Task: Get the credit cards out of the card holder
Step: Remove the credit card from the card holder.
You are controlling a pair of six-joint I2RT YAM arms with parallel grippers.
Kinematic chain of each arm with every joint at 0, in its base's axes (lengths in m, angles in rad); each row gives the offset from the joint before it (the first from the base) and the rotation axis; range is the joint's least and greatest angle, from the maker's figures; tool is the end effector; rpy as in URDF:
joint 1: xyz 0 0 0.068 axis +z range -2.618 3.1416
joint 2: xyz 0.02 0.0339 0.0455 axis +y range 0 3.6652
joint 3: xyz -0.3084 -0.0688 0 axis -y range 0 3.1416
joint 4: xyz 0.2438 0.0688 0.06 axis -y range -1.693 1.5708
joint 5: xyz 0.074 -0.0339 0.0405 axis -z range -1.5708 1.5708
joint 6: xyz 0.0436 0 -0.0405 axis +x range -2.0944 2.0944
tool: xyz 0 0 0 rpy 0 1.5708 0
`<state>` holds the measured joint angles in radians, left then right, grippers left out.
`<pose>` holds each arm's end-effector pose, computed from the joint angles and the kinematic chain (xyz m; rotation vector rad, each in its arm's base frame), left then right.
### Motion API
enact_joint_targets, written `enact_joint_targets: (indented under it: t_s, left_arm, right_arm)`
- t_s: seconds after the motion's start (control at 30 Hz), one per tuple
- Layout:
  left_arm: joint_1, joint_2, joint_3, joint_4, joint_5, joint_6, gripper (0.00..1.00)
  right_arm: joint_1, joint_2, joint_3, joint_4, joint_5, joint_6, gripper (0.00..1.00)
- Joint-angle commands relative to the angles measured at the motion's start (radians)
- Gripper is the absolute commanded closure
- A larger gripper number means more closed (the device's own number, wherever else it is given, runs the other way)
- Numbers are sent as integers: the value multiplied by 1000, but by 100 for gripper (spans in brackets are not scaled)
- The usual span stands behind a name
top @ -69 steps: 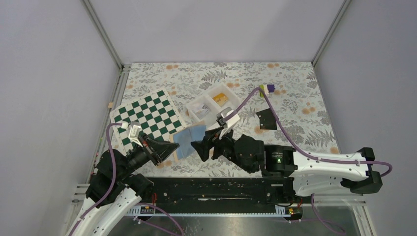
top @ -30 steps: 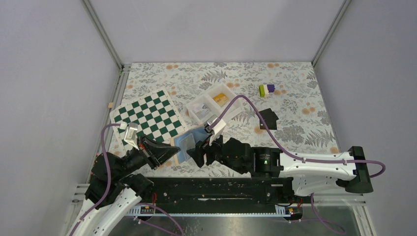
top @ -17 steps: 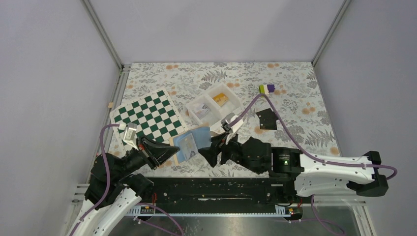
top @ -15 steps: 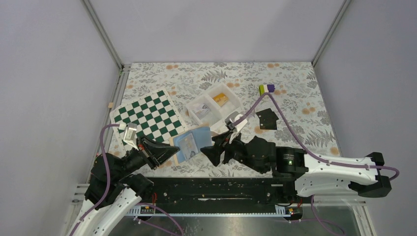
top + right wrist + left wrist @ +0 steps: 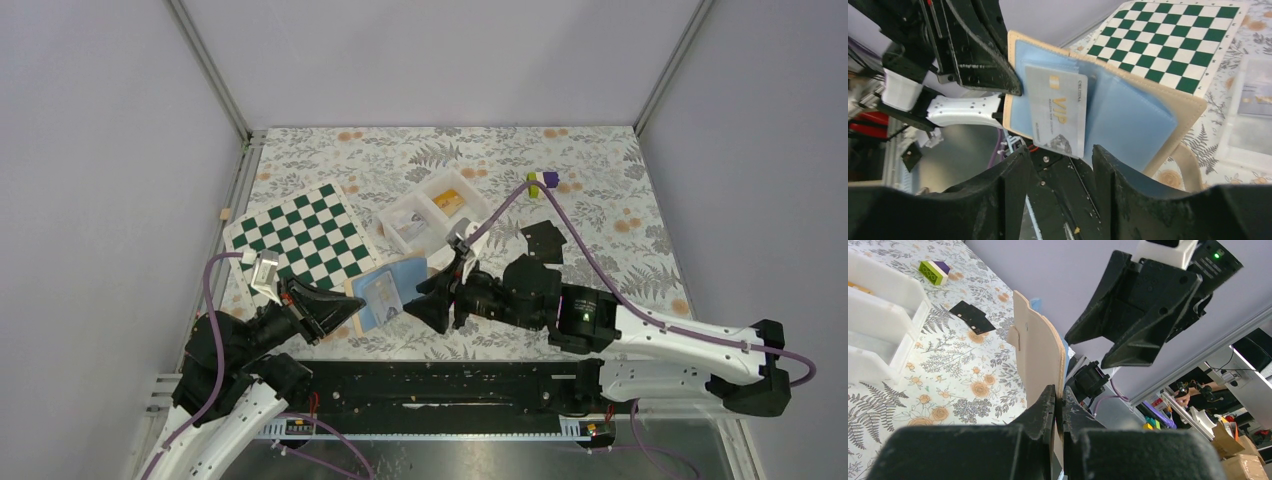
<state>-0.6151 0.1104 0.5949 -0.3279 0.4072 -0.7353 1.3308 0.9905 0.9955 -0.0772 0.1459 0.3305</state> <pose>0.0014 -0.0221 0.3319 0.2788 1.5588 -1.3740 0.0564 0.2037 0.4242 -0.7423 1.6090 1.1272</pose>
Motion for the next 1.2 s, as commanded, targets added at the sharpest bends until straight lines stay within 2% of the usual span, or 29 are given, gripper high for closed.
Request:
enact_joint_targets:
  t_s: [0.0,0.17,0.27,0.53,0.77,0.9,1.17]
  left_arm:
    - [-3,-2,15,68,15,-8,100]
    - [-4,20,4,119,85,-23,100]
    - [-3,30,0,151,116,-31,100]
    - [-4,36,1,180,135,-38,100]
    - [-3,47,7,188,142,-37,100]
    - [-4,50,7,183,143,-34,100]
    - [-4,68,3,194,149,-44,100]
  right_arm:
    - [-117,1,-26,174,-291,79,47]
    - [-211,25,-56,257,-487,111,52]
    - [-236,44,-59,297,-551,147,54]
    - [-271,75,-76,335,-600,181,55]
    - [-284,102,-106,433,-681,236,56]
    - [-305,91,-135,485,-706,262,63]
    - [-351,116,-194,706,-819,402,73]
